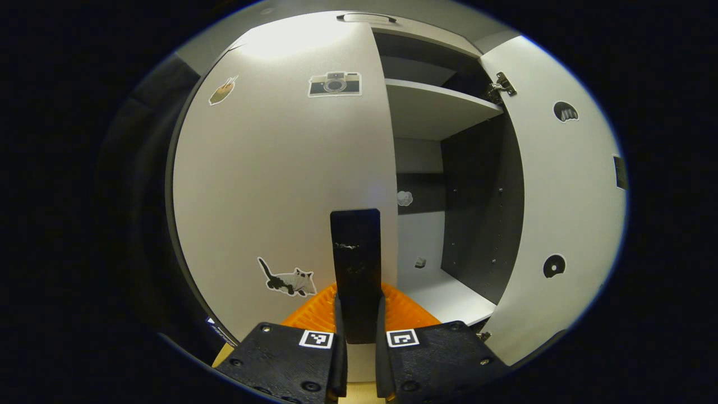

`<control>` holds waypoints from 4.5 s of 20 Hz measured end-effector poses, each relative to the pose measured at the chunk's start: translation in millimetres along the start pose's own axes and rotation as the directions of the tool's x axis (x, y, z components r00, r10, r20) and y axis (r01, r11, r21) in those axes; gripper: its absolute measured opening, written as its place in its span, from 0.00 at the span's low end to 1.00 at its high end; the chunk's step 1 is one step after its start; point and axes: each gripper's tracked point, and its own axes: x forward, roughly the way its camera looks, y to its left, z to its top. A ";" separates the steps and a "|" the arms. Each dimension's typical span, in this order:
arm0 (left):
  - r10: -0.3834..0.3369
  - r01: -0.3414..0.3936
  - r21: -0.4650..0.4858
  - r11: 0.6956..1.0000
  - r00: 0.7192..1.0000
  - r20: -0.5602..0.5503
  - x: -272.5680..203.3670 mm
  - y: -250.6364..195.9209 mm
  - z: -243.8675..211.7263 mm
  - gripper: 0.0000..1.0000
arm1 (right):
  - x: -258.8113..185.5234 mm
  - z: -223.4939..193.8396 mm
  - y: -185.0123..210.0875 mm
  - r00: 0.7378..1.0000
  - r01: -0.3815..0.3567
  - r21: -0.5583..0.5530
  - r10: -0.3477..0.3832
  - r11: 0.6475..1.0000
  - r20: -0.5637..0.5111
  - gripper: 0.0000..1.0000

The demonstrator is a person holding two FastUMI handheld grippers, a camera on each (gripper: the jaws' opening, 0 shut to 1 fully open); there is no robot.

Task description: Open the right door of the double-door shoe cabinet with the right hand, and open the left door with the left hand.

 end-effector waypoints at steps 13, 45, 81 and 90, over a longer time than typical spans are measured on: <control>-0.024 0.024 -0.011 1.000 1.000 -0.017 -49.4 11.6 -3.1 0.20 | -1.9 -2.9 3.8 0.997 -0.077 -0.001 0.077 0.997 -0.015 0.15; 0.028 -0.029 -0.031 0.999 0.999 -0.033 -151.0 77.4 -11.6 0.20 | -17.7 -23.0 56.4 0.955 -0.282 0.035 0.284 0.959 -0.090 0.15; 0.177 -0.177 -0.063 0.982 0.984 -0.008 -197.1 209.8 -19.0 0.01 | -19.4 -44.6 122.7 0.889 -0.433 0.024 0.432 0.901 -0.154 0.15; 0.198 -0.200 -0.074 0.977 0.980 -0.028 -207.3 214.1 -30.2 0.06 | -21.5 -45.0 120.6 0.889 -0.434 0.033 0.434 0.900 -0.147 0.15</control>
